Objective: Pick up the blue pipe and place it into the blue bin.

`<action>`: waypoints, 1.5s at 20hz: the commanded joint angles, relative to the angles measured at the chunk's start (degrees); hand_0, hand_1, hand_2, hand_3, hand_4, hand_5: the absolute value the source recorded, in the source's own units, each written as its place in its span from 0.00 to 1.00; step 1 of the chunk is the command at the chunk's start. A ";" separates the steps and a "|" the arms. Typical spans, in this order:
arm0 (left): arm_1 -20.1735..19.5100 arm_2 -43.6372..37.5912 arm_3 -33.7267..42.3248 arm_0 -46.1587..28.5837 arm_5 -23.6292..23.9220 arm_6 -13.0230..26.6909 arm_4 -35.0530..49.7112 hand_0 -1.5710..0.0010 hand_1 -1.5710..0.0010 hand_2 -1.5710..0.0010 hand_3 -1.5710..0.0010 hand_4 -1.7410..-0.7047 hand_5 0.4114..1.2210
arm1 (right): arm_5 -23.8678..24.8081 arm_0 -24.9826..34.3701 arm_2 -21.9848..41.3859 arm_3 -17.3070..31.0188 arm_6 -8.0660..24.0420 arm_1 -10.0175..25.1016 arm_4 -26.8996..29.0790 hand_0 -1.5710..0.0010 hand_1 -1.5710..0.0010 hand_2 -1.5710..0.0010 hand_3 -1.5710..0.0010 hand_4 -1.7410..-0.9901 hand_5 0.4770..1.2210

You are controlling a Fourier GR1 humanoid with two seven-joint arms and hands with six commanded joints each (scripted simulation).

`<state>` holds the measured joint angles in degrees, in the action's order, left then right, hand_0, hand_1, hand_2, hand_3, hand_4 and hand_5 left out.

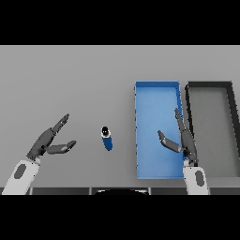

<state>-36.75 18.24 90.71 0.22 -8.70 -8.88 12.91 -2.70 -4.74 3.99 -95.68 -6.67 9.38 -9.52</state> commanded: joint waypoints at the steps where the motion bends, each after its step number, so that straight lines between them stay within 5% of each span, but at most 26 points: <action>1: 0.42 1.22 0.37 0.22 -0.58 1.38 -0.41 1.00 1.00 1.00 1.00 0.65 0.14 | -0.06 -0.75 0.10 -0.40 -0.55 0.02 -0.07 1.00 1.00 1.00 1.00 0.75 0.19; 6: 3.37 7.75 3.58 -0.12 -1.97 5.74 -4.02 1.00 1.00 1.00 1.00 0.58 0.06 | -0.01 -0.56 0.05 -1.31 1.46 -0.17 0.29 1.00 1.00 1.00 1.00 0.74 0.19; 16: 15.75 12.31 -5.39 6.69 0.38 5.14 -8.83 1.00 1.00 1.00 1.00 0.57 0.06 | 0.10 -1.31 -0.05 -1.94 1.88 -0.30 0.23 1.00 1.00 1.00 1.00 0.72 0.19; 24: 21.30 14.27 -12.51 10.62 2.23 5.00 -12.75 1.00 1.00 1.00 1.00 0.66 0.01 | -0.42 -1.65 -0.67 -1.96 0.82 0.33 0.95 1.00 1.00 1.00 1.00 0.70 0.23; 27: 23.13 14.25 -14.38 11.34 1.37 2.73 -11.87 1.00 1.00 1.00 1.00 0.61 0.06 | 0.11 -2.62 -0.40 -3.07 0.56 0.19 0.31 1.00 1.00 1.00 1.00 0.71 0.23; 30: 25.91 12.91 -15.13 11.07 1.42 1.32 -8.86 0.99 0.90 0.80 0.82 0.48 0.25 | -0.14 -2.47 -0.82 -2.62 0.91 0.62 0.65 1.00 1.00 1.00 1.00 0.70 0.24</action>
<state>-10.82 31.17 75.58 11.27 -7.29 -7.58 4.05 -2.84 -7.20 3.17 -98.30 -5.74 9.99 -8.87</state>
